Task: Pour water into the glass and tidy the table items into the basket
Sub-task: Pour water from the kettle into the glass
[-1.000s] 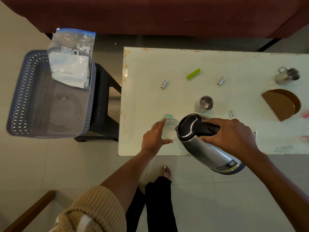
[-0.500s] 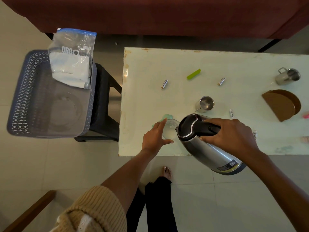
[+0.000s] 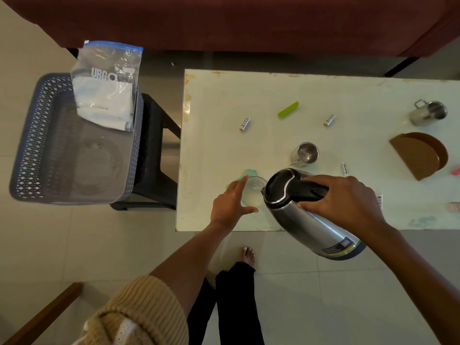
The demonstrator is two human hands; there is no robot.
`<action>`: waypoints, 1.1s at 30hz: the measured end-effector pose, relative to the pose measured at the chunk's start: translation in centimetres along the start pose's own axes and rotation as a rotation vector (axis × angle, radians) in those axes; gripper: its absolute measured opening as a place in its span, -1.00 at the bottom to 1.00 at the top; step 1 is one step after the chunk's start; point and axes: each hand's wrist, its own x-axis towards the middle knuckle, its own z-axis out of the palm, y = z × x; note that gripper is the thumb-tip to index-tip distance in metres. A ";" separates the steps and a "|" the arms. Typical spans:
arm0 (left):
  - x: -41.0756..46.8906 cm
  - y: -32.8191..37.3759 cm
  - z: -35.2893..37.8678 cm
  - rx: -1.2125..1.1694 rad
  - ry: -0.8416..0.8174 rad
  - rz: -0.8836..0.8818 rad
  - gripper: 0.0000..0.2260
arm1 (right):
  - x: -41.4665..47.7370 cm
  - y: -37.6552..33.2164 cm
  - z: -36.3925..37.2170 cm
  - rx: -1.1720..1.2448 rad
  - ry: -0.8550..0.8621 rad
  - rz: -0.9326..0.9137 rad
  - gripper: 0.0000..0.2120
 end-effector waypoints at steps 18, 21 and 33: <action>0.0 0.0 0.1 0.000 0.001 0.004 -0.20 | -0.1 -0.2 -0.2 0.022 -0.009 0.001 -0.53; 0.1 0.0 0.1 0.002 -0.001 0.001 -0.20 | -0.1 -0.2 -0.3 0.026 -0.011 0.008 -0.53; 0.0 0.2 0.1 0.007 0.000 -0.005 -0.19 | -0.2 0.1 -0.3 0.050 -0.010 -0.001 -0.50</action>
